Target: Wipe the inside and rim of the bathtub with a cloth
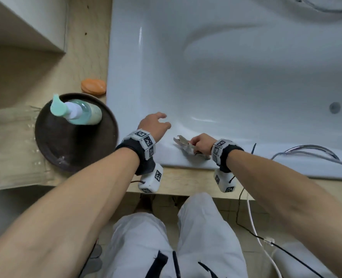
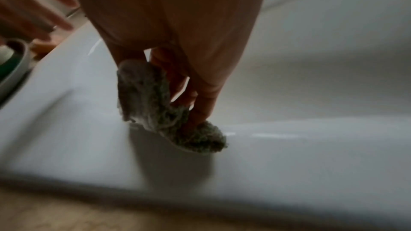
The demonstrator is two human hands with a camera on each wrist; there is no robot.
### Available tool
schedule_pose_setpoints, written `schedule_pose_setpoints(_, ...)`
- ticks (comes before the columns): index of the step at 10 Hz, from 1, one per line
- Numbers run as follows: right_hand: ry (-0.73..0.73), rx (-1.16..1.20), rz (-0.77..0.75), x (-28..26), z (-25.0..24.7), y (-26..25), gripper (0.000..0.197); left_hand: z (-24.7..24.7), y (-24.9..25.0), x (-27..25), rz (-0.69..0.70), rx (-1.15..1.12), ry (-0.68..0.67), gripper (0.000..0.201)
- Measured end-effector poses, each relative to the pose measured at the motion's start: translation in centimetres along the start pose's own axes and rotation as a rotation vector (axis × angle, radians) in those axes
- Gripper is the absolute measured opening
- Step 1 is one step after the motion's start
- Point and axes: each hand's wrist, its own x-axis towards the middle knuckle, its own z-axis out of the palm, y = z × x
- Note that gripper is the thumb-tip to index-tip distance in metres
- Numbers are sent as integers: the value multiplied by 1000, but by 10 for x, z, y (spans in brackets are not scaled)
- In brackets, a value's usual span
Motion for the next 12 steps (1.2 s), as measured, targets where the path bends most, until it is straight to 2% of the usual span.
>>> schedule_pose_setpoints(1,82,166,51,-22,13,-7,27,-10,-25,-27,-8,-57,24,47)
schedule_pose_setpoints(2,142,280,41,-39,21,-30,27,-27,-45,-50,-18,-131,45,47)
schedule_pose_setpoints(4,210,378,-68,-65,48,-108,26,-67,-88,-92,-11,-255,142,45)
schedule_pose_setpoints(7,210,417,-175,-81,122,-212,23,-113,-179,-140,-95,-403,322,43)
schedule_pose_setpoints(8,262,422,-215,-82,141,-235,24,-124,-205,-146,-131,-431,382,43)
schedule_pose_setpoints(10,258,377,-333,-70,167,-287,19,-155,-244,-151,-221,-502,452,47)
schedule_pose_setpoints(12,206,351,-349,-62,190,-320,55,-169,-265,-150,-257,-498,523,51)
